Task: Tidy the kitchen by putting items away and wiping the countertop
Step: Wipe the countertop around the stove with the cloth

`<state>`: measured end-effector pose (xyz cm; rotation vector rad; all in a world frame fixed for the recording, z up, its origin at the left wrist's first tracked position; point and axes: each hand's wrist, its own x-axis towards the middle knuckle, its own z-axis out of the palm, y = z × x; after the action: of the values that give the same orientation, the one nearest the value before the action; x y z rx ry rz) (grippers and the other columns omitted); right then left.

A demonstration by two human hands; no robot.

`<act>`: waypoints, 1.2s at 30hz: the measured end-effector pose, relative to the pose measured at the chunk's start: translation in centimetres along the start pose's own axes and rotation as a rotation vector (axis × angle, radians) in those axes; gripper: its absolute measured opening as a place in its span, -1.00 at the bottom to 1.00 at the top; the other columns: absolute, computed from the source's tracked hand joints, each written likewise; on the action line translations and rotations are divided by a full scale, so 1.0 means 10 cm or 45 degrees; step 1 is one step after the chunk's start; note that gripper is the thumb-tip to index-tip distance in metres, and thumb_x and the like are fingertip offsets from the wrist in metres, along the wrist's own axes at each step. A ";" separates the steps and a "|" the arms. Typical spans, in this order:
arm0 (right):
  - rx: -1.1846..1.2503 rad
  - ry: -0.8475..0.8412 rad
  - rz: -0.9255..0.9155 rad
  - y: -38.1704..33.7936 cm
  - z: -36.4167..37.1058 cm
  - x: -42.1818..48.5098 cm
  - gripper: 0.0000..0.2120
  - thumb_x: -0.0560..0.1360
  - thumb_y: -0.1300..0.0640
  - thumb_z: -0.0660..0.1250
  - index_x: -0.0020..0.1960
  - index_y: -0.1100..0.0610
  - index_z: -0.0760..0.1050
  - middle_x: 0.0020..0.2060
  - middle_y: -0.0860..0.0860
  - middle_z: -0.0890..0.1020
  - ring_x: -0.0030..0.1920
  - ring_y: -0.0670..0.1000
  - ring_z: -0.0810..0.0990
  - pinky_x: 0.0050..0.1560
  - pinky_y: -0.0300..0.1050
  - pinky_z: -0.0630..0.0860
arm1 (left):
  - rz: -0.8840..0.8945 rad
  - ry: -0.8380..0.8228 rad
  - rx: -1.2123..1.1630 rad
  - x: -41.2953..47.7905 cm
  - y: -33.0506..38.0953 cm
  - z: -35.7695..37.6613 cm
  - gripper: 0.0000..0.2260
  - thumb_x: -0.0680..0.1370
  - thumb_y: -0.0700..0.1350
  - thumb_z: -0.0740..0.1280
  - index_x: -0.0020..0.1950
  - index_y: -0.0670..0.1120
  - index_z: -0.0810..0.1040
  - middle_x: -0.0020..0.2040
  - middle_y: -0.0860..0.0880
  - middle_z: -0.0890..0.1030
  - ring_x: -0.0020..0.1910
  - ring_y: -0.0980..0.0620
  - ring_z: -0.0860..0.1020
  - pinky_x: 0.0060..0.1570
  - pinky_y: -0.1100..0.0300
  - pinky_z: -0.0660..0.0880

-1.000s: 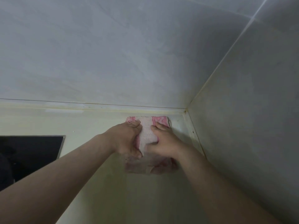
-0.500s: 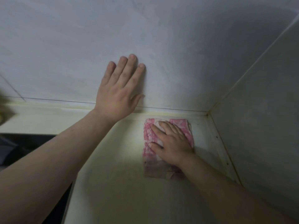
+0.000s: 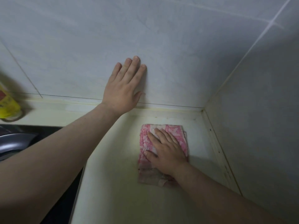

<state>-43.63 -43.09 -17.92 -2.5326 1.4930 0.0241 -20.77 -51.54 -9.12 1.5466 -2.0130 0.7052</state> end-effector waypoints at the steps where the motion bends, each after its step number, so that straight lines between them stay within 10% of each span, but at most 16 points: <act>1: -0.003 -0.003 -0.008 -0.02 0.01 -0.05 -0.31 0.57 -0.33 0.00 0.61 -0.12 -0.07 0.62 -0.03 -0.04 0.60 -0.02 -0.15 0.54 -0.06 -0.31 | -0.006 -0.031 0.003 0.00 0.01 -0.03 -0.23 0.43 0.00 0.42 0.56 -0.14 0.18 0.56 -0.21 0.16 0.53 -0.21 0.14 0.49 -0.08 -0.01; 11: 0.023 0.008 0.020 -0.24 0.08 -0.52 -0.31 0.56 -0.33 0.00 0.61 -0.11 -0.04 0.62 -0.03 -0.03 0.59 -0.04 -0.14 0.55 -0.06 -0.30 | -0.180 -0.347 -0.347 -0.17 0.31 -0.48 -0.31 0.57 0.12 0.27 0.59 -0.09 0.06 0.60 -0.18 0.00 0.57 -0.18 -0.03 0.51 -0.10 -0.02; 28: 0.016 -0.088 0.016 -0.55 0.19 -1.21 -0.31 0.57 -0.34 -0.06 0.61 -0.11 -0.14 0.61 -0.06 -0.12 0.59 -0.05 -0.21 0.57 -0.02 -0.23 | -0.711 -0.911 -0.552 -2.88 0.66 -1.86 -0.37 0.52 0.25 0.04 0.49 -0.05 0.35 0.51 -0.02 0.33 0.51 0.05 0.23 0.43 0.29 0.02; 36: -0.013 -0.095 -0.029 -0.62 0.25 -1.47 -0.30 0.57 -0.34 -0.07 0.61 -0.10 -0.13 0.61 -0.05 -0.11 0.59 -0.04 -0.20 0.57 -0.02 -0.24 | -0.688 -0.905 -0.483 -3.20 0.46 -1.99 -0.57 0.62 -0.10 0.24 0.50 -0.12 0.34 0.53 0.00 0.28 0.52 0.11 0.18 0.42 0.34 -0.07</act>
<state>-45.23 -26.98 -17.65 -2.5263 1.4400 0.1219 -16.45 -14.51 -16.16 2.1308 -1.8482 -0.4768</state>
